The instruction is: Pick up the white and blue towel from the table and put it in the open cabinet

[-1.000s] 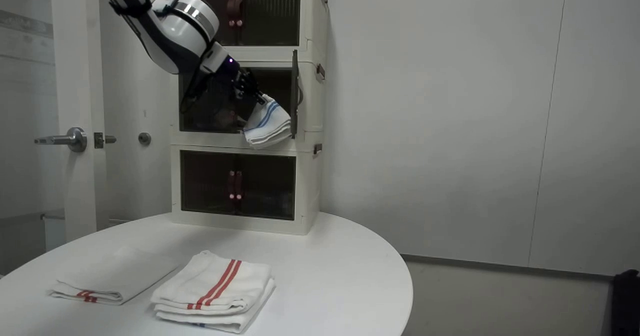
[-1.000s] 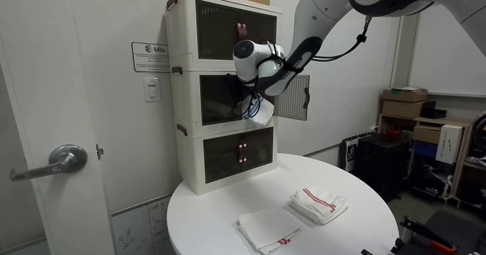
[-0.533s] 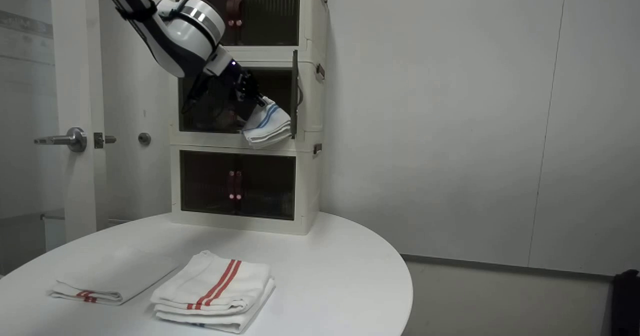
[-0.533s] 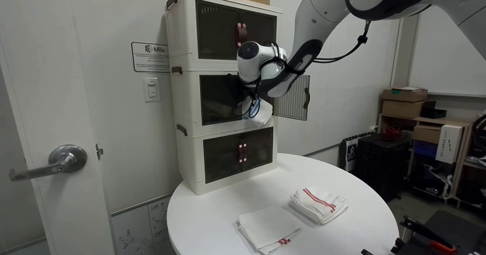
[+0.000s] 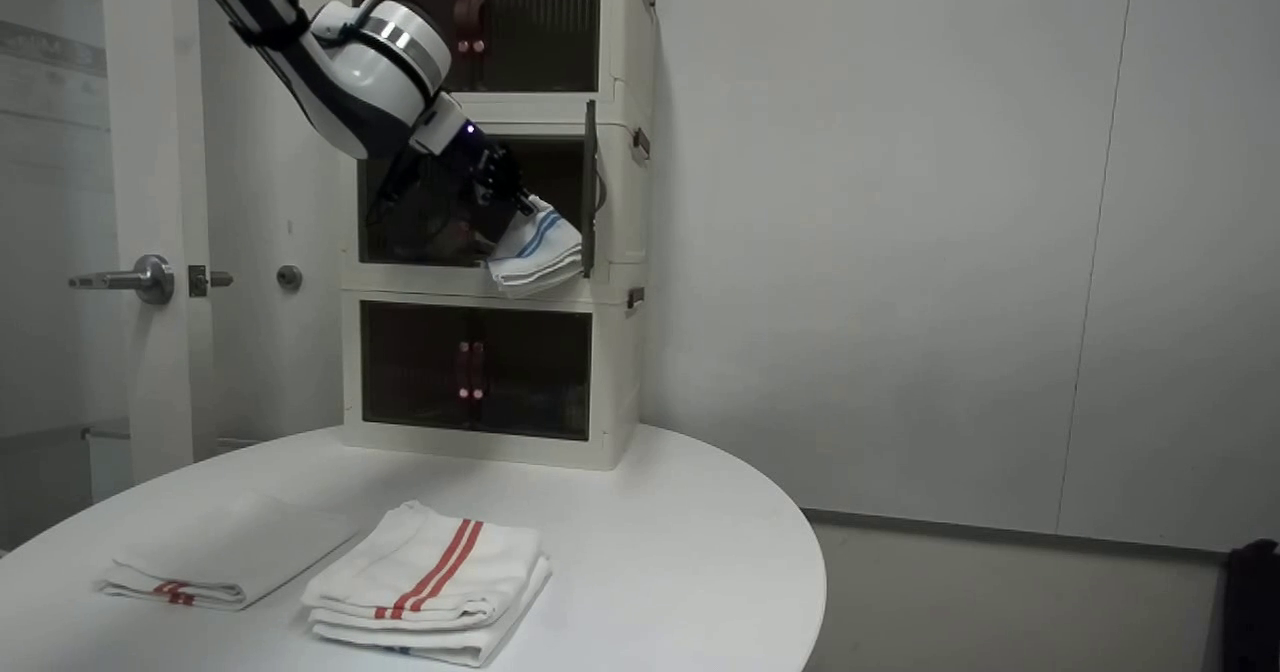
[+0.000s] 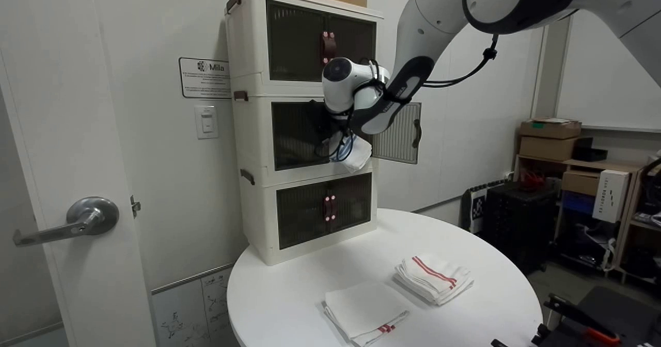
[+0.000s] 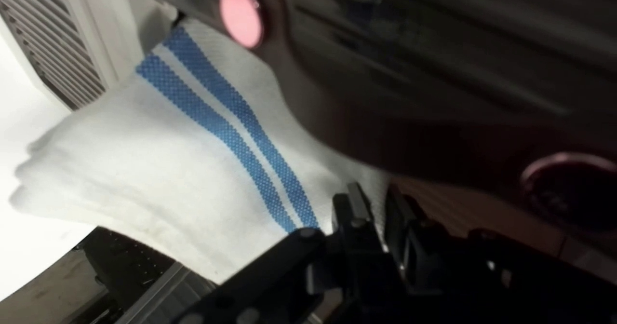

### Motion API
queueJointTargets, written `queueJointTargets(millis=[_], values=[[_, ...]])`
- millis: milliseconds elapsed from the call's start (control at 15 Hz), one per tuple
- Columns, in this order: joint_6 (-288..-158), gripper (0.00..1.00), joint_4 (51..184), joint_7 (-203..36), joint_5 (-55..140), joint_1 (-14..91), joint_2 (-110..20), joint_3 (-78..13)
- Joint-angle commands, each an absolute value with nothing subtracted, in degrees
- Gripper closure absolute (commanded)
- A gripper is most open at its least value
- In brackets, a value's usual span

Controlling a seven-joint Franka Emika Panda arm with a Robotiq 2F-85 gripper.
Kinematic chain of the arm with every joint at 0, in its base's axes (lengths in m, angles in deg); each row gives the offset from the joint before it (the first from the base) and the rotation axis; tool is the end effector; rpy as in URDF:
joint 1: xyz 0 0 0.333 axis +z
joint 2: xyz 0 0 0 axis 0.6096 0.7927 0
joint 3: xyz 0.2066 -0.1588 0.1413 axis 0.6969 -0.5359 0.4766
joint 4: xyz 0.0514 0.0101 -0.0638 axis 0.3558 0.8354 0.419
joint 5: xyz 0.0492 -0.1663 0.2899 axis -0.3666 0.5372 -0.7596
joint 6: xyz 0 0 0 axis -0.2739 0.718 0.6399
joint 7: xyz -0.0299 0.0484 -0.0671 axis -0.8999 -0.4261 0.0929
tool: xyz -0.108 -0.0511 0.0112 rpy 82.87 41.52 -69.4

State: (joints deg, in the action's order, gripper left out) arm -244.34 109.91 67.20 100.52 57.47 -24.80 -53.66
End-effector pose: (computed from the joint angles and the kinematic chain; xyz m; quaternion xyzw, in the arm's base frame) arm 0.6964 0.0325 0.3812 -0.5550 0.6659 -0.4833 0.1223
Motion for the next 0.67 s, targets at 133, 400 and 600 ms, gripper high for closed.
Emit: queueJointTargets(millis=[133,400,600], values=[[-248.4,0.91,108.5,69.3,96.5,57.6,-21.6,-55.8],[-249.9,0.91,109.5,69.2,95.0,57.1,-21.2,-55.5],[-249.6,0.91,109.5,69.2,94.5,56.9,-19.7,-55.1]])
